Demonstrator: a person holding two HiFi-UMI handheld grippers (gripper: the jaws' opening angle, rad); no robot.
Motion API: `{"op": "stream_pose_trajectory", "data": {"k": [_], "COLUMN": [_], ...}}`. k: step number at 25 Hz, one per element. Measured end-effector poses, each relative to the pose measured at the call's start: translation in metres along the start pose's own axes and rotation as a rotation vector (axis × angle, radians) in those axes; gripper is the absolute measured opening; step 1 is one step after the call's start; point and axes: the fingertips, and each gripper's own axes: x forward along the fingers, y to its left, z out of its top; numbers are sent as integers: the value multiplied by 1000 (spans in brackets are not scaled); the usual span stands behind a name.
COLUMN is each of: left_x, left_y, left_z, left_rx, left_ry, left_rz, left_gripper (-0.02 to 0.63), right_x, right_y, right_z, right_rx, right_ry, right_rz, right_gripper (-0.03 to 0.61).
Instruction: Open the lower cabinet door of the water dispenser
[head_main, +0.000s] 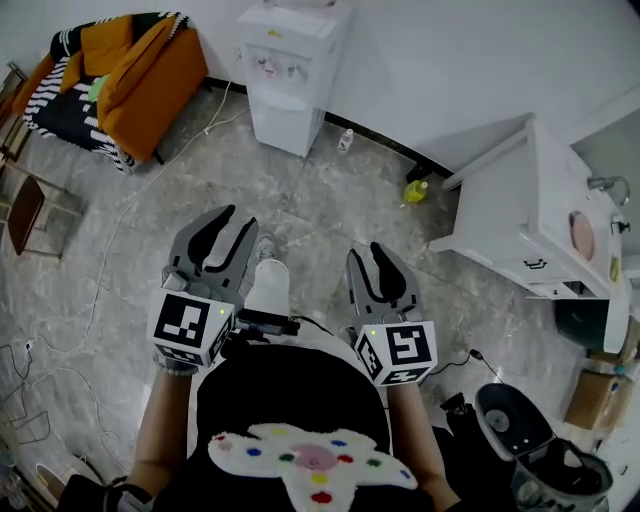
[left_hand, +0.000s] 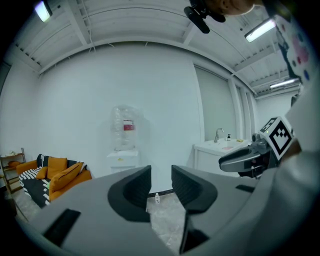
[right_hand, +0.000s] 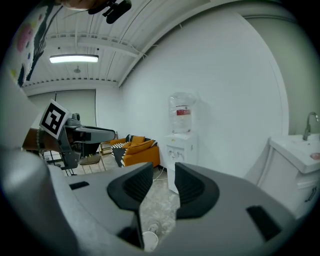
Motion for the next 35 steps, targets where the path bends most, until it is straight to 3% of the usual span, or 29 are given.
{"op": "stream_pose_trajectory", "data": {"k": [9,25,35], "left_x": [52,189,247], "left_y": [32,143,196], "left_z": [-7,24,36], "left_rx": [-18,-21,-17], "left_ry": [33,37,31], "left_rz": [-37,-106,-135], "left_gripper": [133,132,130], "right_x": [56,209,286], "right_y": [-19,-57,-71], "right_z": [10,56,85], "right_rx": [0,23,21], "right_ry": [33,118,116], "right_rz": [-15,-58,-76], "right_gripper": [120,120,120]}}
